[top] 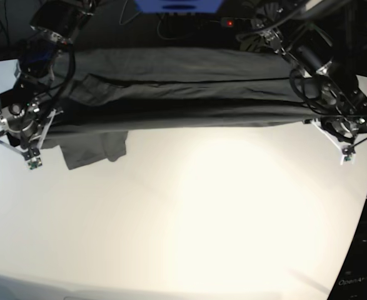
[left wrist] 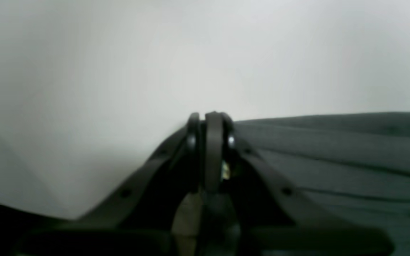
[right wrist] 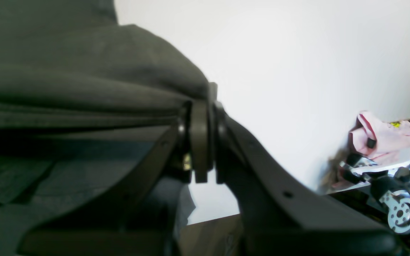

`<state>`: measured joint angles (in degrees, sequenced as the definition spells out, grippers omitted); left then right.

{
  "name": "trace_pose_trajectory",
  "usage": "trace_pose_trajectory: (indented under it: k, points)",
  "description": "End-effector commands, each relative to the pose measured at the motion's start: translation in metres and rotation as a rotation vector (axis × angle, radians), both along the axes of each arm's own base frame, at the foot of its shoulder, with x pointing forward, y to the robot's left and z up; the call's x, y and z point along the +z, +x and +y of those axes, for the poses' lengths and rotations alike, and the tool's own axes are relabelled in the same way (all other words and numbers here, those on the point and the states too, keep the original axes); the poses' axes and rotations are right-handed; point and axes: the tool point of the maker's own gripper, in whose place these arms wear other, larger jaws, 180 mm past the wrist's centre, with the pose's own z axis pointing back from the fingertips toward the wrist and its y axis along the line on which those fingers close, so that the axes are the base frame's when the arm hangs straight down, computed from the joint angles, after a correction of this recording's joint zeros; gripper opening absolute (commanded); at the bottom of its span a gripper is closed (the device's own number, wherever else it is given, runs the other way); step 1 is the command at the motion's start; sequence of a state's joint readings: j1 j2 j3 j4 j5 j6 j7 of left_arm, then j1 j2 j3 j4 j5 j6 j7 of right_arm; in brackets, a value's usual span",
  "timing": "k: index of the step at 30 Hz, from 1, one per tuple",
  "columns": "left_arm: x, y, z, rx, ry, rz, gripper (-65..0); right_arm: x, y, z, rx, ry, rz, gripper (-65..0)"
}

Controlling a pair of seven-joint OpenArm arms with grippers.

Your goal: Fold the T-shirt properly

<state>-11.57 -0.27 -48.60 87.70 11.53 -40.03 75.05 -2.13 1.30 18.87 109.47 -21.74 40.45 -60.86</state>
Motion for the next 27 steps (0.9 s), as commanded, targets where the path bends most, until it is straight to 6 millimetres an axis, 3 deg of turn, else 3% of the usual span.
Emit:
trace_pose_trajectory:
  k: [1,6,13,27]
  points:
    - [0.012,0.005,0.009,0.006,0.019,-0.013,-62.7,0.011,0.0,-0.009,-0.014,-0.039,-0.018,-64.9]
    - [0.012,0.002,0.001,-0.045,-0.01,0.004,-62.7,0.007,-0.007,-0.013,-0.011,-0.053,0.008,-64.9]
    - [0.035,0.005,-0.007,-0.123,0.087,-0.044,-62.7,0.007,-0.02,-0.025,-0.031,-0.13,0.057,-64.9]
    - [0.027,-0.011,-0.01,-0.142,0.095,-0.006,-62.7,-0.007,-0.044,-0.026,-0.029,-0.139,0.123,-64.9]
